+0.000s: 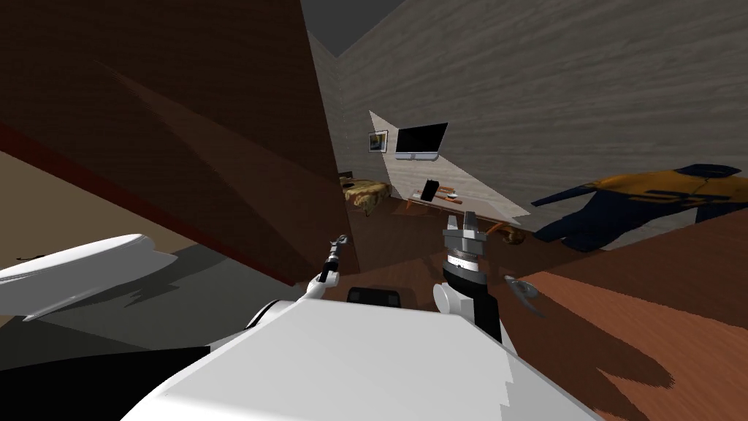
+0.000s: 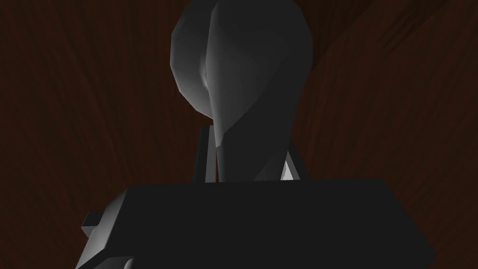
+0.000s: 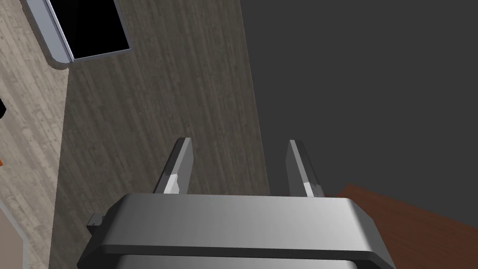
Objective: Push the door open
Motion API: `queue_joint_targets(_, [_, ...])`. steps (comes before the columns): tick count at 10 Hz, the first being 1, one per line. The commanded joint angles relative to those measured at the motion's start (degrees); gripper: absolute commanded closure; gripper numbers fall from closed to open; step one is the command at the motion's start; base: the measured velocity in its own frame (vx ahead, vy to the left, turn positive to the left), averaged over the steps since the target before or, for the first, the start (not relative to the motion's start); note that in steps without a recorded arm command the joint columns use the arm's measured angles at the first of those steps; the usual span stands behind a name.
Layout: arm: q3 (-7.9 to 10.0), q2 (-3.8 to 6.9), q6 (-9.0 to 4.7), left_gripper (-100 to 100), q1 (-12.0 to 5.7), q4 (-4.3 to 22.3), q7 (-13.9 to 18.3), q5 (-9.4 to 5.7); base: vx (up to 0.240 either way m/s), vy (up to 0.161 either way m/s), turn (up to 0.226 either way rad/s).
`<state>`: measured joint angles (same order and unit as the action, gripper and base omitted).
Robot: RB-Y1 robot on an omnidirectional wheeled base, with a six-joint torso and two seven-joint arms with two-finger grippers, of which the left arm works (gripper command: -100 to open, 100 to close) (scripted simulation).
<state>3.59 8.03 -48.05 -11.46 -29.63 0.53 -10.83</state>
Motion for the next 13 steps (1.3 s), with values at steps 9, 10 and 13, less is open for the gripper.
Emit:
queue_joint_targets(9, [5.16,1.56,0.16,100,0.57,0.24,-1.82,-3.13,0.179,-0.053,0.052])
queue_joint_targets(10, [6.29,1.82,0.07,100,0.66,0.18,-2.24,-3.83,0.138,-0.054,0.055])
queue_joint_targets(13, [7.59,2.11,-0.03,100,0.77,0.38,-2.71,-4.63,0.177,-0.061,0.063])
